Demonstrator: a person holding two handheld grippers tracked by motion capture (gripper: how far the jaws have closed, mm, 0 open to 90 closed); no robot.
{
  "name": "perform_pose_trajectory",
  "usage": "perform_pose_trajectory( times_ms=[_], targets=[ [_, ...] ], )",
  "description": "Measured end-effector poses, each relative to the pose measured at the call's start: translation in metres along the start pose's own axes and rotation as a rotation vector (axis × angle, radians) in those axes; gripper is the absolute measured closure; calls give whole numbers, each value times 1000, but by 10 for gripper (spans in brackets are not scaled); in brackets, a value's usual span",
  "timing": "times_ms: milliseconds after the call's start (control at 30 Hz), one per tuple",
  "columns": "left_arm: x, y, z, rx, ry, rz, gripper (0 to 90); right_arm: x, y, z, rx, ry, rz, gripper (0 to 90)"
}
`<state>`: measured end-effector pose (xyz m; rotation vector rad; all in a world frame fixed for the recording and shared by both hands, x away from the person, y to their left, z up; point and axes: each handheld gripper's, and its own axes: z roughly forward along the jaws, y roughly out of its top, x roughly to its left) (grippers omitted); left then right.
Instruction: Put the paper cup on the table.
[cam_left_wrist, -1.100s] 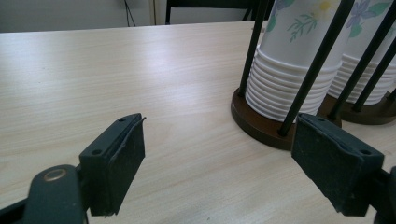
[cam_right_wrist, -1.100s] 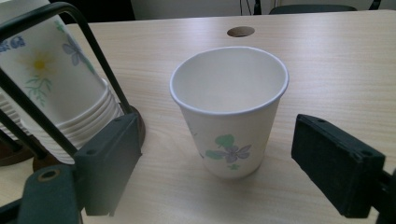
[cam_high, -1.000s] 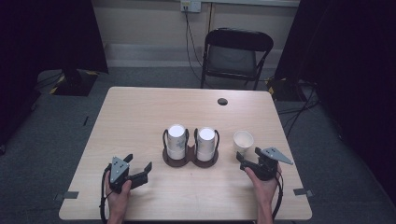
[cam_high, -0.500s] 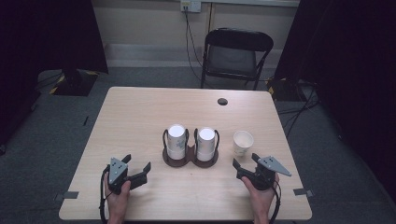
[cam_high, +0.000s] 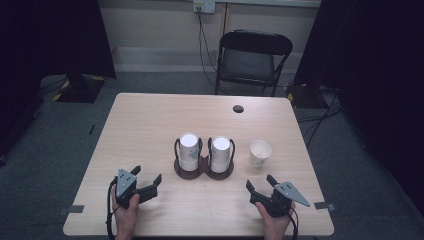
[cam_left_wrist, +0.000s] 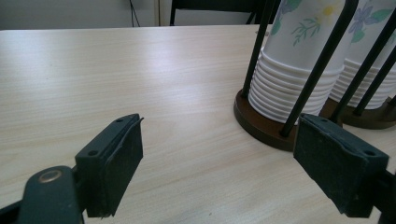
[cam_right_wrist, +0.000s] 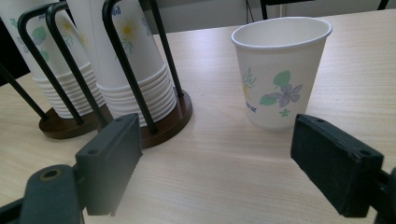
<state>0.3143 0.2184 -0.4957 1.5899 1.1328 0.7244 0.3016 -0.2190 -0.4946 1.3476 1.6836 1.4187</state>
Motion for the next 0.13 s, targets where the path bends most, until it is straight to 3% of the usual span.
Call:
perform_pose_trajectory(
  times_ms=[133],
  targets=[
    [0,0,0,-2,-5,-3,157,0,1,2,13,0,-3,147]
  ],
)
